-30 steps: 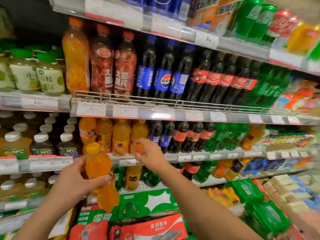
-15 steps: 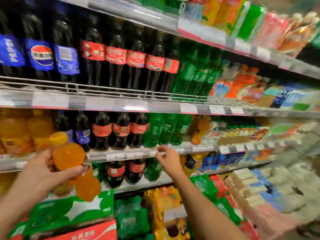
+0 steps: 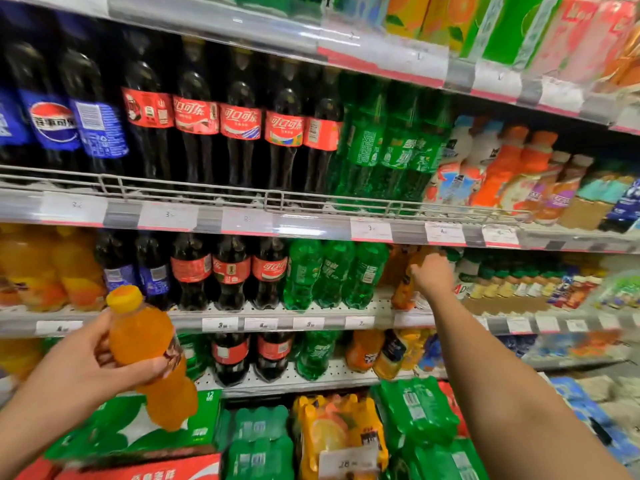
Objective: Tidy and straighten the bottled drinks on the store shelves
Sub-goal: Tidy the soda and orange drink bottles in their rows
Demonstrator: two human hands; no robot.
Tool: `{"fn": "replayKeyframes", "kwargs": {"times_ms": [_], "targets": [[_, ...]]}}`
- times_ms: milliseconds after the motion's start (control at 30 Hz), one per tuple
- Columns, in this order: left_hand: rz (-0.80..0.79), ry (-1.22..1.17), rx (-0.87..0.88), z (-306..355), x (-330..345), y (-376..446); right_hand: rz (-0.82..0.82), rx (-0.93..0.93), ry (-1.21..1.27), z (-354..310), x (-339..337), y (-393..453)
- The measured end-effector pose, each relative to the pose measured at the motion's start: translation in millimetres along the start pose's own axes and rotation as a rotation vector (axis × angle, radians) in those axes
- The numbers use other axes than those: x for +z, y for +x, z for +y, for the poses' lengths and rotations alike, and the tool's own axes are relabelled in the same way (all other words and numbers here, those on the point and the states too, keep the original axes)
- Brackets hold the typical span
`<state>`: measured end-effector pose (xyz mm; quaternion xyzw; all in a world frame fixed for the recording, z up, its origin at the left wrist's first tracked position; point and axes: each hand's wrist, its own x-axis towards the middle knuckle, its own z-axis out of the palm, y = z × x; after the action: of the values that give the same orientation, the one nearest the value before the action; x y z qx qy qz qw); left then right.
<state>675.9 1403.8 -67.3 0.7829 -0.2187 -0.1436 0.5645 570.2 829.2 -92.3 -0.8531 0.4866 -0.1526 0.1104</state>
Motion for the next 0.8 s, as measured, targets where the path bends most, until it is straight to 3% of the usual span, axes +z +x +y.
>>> {"fn": "replayKeyframes", "kwargs": {"times_ms": [300,567,800], "targets": [[0.071,-0.008,-0.032,-2,-1,-12,-0.038,0.064,0.009,8,5,19],[-0.027,0.022,-0.064,1,13,-10,0.007,0.028,0.05,17,-3,-12],[-0.102,0.018,-0.054,-6,9,-7,0.148,-0.063,0.098,8,-15,-82]]}}
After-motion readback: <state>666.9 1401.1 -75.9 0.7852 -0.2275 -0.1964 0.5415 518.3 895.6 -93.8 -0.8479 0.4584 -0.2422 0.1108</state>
